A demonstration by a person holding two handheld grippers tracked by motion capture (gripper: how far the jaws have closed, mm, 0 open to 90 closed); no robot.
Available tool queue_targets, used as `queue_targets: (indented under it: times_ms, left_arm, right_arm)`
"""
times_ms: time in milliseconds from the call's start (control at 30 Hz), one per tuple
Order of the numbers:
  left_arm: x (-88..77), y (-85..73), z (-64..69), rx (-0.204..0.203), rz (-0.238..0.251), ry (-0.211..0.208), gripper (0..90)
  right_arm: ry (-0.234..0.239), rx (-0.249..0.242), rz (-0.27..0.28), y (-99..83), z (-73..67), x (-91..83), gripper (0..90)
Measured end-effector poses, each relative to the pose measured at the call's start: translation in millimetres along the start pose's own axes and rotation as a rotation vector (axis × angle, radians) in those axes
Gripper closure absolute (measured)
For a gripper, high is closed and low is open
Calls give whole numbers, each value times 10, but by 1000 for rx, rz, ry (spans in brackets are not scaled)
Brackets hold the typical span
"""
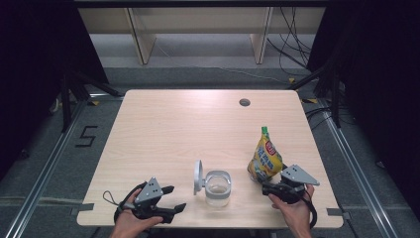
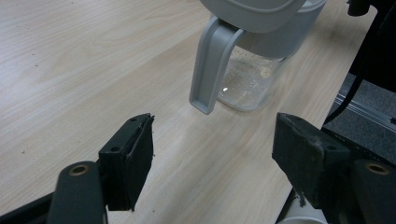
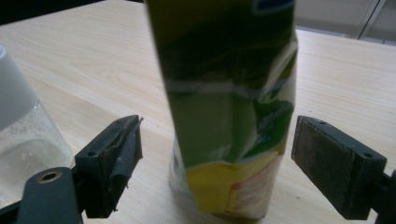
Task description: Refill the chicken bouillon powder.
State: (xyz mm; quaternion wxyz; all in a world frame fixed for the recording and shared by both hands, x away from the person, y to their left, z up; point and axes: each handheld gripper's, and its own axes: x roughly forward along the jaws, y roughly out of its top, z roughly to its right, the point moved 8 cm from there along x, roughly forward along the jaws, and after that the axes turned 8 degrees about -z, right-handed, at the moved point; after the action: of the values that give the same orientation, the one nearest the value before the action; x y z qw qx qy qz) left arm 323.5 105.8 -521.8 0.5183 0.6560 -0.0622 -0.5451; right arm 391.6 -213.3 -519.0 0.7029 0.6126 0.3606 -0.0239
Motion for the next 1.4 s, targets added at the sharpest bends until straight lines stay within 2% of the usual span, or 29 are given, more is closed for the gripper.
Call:
queue_targets:
  times_ms: [33, 67, 133, 233, 267, 333, 400, 467, 533, 567, 667, 700, 767, 800, 833, 867, 933, 1000, 1033, 1100, 1133, 1167, 1200, 1233, 1333, 1367, 1400]
  left_arm:
    - [-17, -15, -21, 16, -23, 20, 287]
    - [-17, -11, -11, 11, -20, 15, 287]
    - [-16, -6, 5, 2, -14, 2, 287]
    - [-8, -11, 10, -12, -4, 6, 287]
    - [-2, -6, 8, -7, 7, 4, 287]
    - [-12, -16, 13, -15, -4, 7, 287]
    - [-19, -25, 9, -4, -12, 4, 287]
    - [-19, -25, 9, -5, -11, 4, 287]
    - [-20, -24, 10, -4, -10, 4, 287]
    - [-20, -24, 11, -4, -10, 4, 287]
    - [-16, -21, 13, 1, -3, 2, 288]
    - [-23, -24, 12, 2, -14, 3, 289]
    - [-23, -24, 13, 2, -12, 2, 289]
    - [-23, -25, 12, 2, -12, 2, 289]
    - [-23, -25, 11, 1, -13, 3, 289]
    - [-17, -24, 10, 1, -7, 2, 289]
    - [-19, -28, 9, 3, -14, 4, 290]
    - [-18, -29, 11, 4, -16, 2, 289]
    - [-17, -27, 13, 5, -14, 2, 289]
    - [-13, -25, 15, 8, -10, 2, 289]
    - [-10, -22, 16, 10, -8, 1, 289]
    - [-15, -34, -4, 23, -22, 21, 289]
    - [-5, -24, 19, 4, -5, 12, 289]
    - [5, -20, 28, -2, 2, 3, 289]
    - [-1, -36, 18, 13, -18, 7, 289]
    - [6, -29, 28, 3, -9, 5, 289]
    - [2, -28, 27, 7, -14, 5, 289]
  right_arm:
    - [8, 10, 11, 9, -8, 13, 175]
    - [-13, -10, 9, 12, 11, 18, 182]
    - [-3, 17, 26, 33, 11, 30, 207]
    - [-31, 0, 43, 56, 42, 63, 243]
    - [-12, -5, 32, 52, 30, 53, 255]
    - [-6, 8, 37, 65, 16, 51, 294]
    - [-39, -3, 49, 75, 45, 45, 365]
    - [-37, -14, 37, 70, 72, 40, 391]
    - [-24, 0, 41, 75, 52, 35, 407]
    - [-25, -41, 41, 82, 72, 38, 413]
    - [-12, -71, 26, 83, 88, 20, 424]
    - [-1, -70, 20, 85, 92, 13, 426]
    - [19, -106, 13, 91, 119, 9, 429]
    - [16, -139, 36, 112, 154, 17, 430]
    - [40, -116, 6, 88, 140, 4, 430]
    - [54, -122, 5, 87, 146, 7, 430]
    - [50, -148, 30, 105, 183, 9, 430]
    - [50, -131, 39, 100, 167, 15, 423]
    - [47, -109, 23, 79, 148, 3, 410]
    - [56, -70, 39, 78, 113, 22, 316]
    - [30, -57, 48, 70, 115, 36, 297]
    - [32, -27, 46, 53, 91, 41, 300]
    - [48, -21, 77, 73, 87, 61, 297]
    - [25, -19, 88, 73, 97, 62, 287]
    - [12, -5, 122, 79, 84, 83, 264]
    - [-6, -12, 116, 68, 97, 91, 260]
    - [8, -7, 115, 61, 77, 95, 260]
